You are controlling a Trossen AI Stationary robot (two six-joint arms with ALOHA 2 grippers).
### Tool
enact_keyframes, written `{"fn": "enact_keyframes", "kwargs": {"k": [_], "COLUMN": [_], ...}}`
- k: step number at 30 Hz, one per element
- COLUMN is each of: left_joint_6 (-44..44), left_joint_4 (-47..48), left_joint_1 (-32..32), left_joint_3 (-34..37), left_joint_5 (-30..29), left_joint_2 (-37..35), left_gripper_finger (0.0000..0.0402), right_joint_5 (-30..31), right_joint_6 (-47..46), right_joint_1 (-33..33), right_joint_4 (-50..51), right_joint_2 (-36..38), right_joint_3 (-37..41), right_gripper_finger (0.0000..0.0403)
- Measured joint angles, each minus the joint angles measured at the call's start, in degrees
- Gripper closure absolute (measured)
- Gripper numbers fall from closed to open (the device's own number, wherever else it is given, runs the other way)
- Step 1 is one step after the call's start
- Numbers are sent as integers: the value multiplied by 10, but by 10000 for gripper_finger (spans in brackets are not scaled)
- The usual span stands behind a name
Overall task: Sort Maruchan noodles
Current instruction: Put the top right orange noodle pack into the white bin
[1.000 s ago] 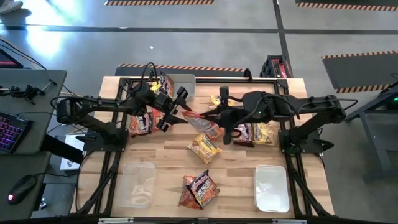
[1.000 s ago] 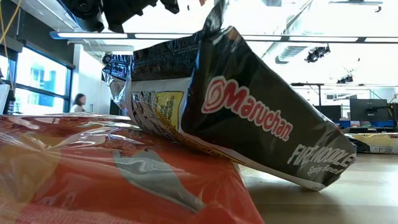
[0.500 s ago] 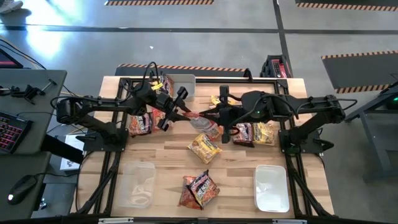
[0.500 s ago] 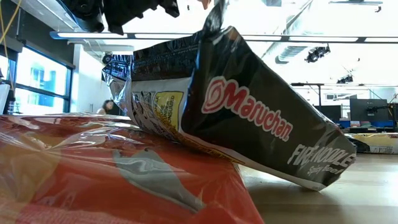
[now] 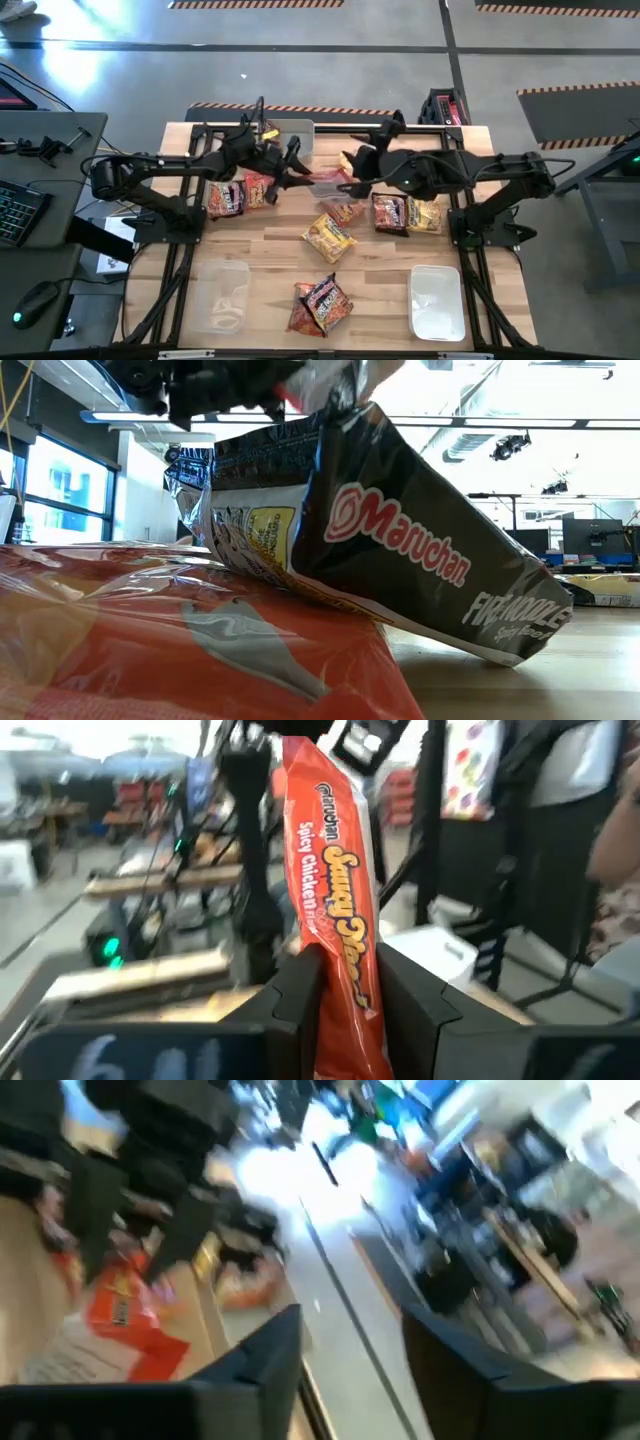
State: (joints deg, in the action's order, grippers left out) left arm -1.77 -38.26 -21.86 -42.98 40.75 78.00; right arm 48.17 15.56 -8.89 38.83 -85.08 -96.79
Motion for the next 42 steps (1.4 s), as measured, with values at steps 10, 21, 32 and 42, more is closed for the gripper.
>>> {"fn": "enact_keyframes", "kwargs": {"k": [10, 21, 32, 42], "left_joint_6": [-74, -76, -79, -85], "left_joint_4": [143, 174, 180, 190], "left_joint_1": [-6, -5, -5, -5], "left_joint_3": [0, 0, 0, 0], "left_joint_5": [-130, -159, -159, -159], "left_joint_2": [0, 0, 0, 0], "left_gripper_finger": [326, 326, 326, 326], "right_joint_5": [-315, -453, -526, -527], "right_joint_6": [-194, -154, -112, -110], "right_joint_1": [110, 183, 204, 204], "right_joint_4": [103, 138, 245, 310], "right_joint_2": [-12, -108, -242, -302], "right_joint_3": [1, -26, -178, -236], "right_gripper_finger": [129, 127, 127, 146]}}
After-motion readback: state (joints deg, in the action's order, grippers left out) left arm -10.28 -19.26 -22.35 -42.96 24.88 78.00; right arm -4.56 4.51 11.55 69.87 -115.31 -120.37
